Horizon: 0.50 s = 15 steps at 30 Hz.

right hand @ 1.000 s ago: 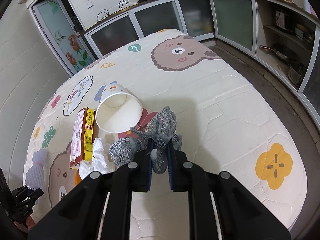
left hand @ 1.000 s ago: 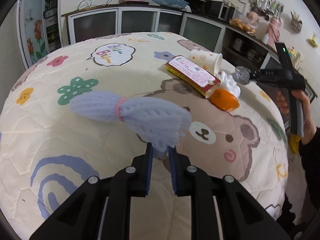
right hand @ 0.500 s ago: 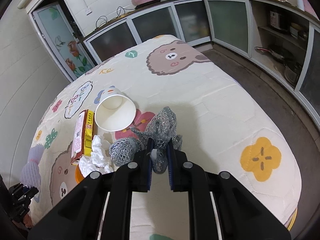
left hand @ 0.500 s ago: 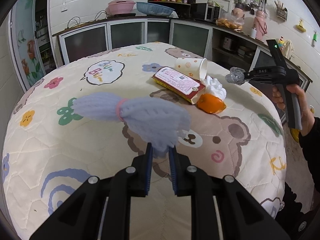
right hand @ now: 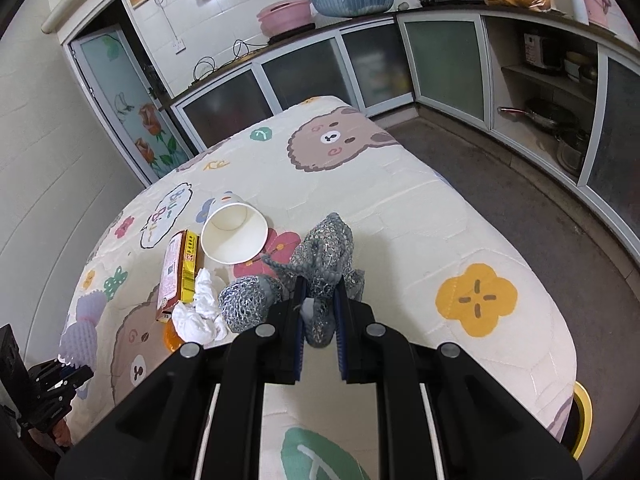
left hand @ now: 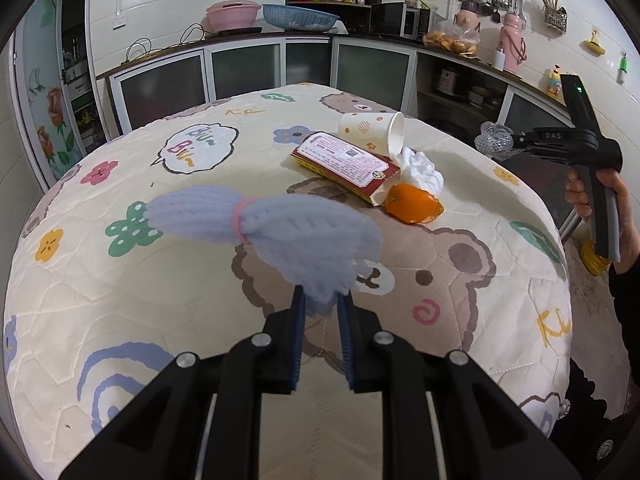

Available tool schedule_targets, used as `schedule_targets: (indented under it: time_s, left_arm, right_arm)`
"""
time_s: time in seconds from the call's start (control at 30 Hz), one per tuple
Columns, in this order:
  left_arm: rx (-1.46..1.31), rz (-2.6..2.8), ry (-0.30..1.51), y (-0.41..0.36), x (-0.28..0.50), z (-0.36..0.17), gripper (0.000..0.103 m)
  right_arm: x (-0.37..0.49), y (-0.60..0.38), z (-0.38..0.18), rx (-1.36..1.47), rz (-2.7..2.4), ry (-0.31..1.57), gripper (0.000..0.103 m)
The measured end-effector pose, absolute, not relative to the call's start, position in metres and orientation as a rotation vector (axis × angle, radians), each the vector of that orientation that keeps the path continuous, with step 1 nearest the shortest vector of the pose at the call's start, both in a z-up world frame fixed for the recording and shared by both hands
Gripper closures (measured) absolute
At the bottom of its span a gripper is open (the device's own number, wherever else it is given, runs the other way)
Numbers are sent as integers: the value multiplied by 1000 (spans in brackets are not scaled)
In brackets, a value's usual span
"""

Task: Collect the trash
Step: 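Carry the foam net and mesh scrubber over the yellow-rimmed bin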

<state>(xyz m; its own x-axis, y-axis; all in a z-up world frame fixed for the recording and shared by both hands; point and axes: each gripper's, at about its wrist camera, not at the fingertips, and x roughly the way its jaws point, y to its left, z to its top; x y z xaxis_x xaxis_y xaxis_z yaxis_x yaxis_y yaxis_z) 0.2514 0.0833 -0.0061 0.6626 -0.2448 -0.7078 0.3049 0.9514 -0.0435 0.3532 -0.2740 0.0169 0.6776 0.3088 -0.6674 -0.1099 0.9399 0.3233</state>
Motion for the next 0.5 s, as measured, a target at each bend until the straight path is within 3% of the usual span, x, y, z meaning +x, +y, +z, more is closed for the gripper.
schedule_targets:
  time_s: [0.5]
  left_arm:
    - [188,-545,716,-8,232,22,88]
  right_arm:
    - [258,-338,20,346,145,762,91]
